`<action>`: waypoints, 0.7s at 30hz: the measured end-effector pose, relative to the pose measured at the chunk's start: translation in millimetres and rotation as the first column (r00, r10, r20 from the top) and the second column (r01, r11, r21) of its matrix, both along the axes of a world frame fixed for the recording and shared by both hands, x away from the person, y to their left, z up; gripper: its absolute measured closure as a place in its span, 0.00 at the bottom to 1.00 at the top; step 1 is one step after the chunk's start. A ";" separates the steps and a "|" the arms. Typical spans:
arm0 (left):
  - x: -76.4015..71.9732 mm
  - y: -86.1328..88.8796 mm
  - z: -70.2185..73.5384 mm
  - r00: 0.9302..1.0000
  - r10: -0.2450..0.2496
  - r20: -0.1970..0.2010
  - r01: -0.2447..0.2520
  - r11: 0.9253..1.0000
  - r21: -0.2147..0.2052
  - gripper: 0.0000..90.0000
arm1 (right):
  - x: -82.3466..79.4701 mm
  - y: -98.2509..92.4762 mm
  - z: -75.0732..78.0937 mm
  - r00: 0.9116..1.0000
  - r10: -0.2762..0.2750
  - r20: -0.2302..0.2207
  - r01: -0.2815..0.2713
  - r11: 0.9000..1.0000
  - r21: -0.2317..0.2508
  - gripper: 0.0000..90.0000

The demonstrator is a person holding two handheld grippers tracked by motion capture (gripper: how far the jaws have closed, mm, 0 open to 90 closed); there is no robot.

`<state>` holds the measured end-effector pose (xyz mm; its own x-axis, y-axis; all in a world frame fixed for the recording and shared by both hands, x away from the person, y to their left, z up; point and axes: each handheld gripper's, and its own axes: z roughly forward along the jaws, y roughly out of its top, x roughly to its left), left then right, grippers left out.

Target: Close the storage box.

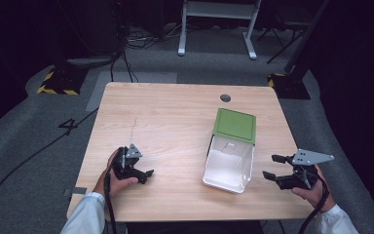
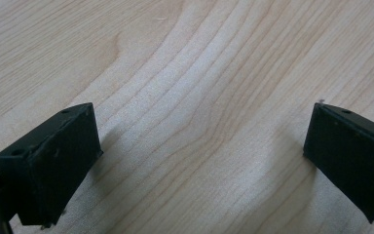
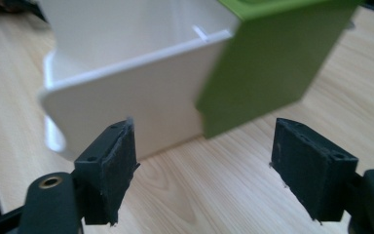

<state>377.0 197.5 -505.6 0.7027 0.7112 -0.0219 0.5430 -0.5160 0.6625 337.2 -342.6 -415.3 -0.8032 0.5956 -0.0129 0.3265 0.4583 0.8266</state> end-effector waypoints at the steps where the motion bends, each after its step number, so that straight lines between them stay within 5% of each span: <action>1: 0.0 0.0 0.0 1.000 0.000 0.000 0.000 1.000 0.000 0.00 | 0.0 0.0 0.0 1.000 0.000 0.000 0.000 1.000 0.000 0.28; 11: 0.0 0.0 0.0 1.000 0.000 0.000 0.000 1.000 0.000 0.00 | -10.8 46.9 27.9 0.990 0.136 0.029 -0.136 0.991 0.011 0.28; 21: 0.0 0.0 0.0 1.000 0.000 0.000 0.000 1.000 0.000 0.00 | -14.4 72.1 27.1 0.977 0.213 0.005 -0.213 0.977 0.009 0.29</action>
<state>377.0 197.5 -505.6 0.7026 0.7113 -0.0219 0.5429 -0.5158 0.6627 322.8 -270.4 -388.2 -0.9118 0.4105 -0.0115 0.2187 0.5091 0.8325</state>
